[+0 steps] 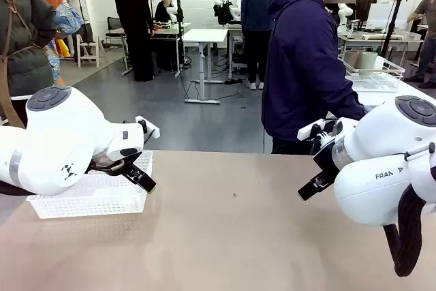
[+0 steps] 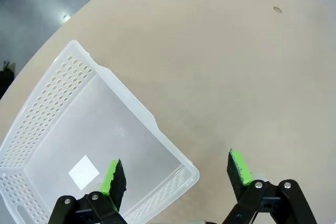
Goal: Clean and organize the cups into the basket.
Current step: Pick up the Organizing basket and move it to the center of the table, then pick up the Reusable plastic cup from the right side of the table and place it inside the Organizing basket.
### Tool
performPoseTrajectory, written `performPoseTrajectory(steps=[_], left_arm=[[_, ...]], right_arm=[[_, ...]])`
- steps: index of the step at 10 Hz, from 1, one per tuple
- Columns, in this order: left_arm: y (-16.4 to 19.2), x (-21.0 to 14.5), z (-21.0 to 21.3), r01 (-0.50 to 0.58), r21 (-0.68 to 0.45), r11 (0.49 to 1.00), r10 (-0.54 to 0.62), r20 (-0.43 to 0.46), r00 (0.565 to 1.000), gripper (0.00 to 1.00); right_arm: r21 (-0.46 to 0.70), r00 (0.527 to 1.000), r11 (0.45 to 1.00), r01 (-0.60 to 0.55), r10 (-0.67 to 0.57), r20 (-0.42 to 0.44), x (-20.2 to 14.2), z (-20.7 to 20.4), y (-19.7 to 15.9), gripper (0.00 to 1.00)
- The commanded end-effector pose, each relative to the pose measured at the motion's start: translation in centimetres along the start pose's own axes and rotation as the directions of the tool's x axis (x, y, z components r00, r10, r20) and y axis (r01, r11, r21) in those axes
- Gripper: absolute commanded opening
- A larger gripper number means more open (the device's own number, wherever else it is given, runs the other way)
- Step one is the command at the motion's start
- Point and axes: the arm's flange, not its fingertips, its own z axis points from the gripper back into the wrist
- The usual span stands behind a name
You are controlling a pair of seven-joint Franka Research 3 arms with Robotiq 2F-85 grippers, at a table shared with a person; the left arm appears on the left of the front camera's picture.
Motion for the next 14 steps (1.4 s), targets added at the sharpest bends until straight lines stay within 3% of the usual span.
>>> performPoseTrajectory(steps=[1, 14], left_arm=[[-0.01, 0.0, 0.0, 0.0, 0.0, 1.0, 0.0, 0.0, 1.0, 1.0], [-0.01, 0.0, 0.0, 0.0, 0.0, 1.0, 0.0, 0.0, 1.0, 1.0]], right_arm=[[0.0, 1.0, 1.0, 0.0, 0.0, 0.0, 0.0, 0.0, 0.0, 1.0], [0.0, 1.0, 1.0, 0.0, 0.0, 0.0, 0.0, 0.0, 0.0, 1.0]])
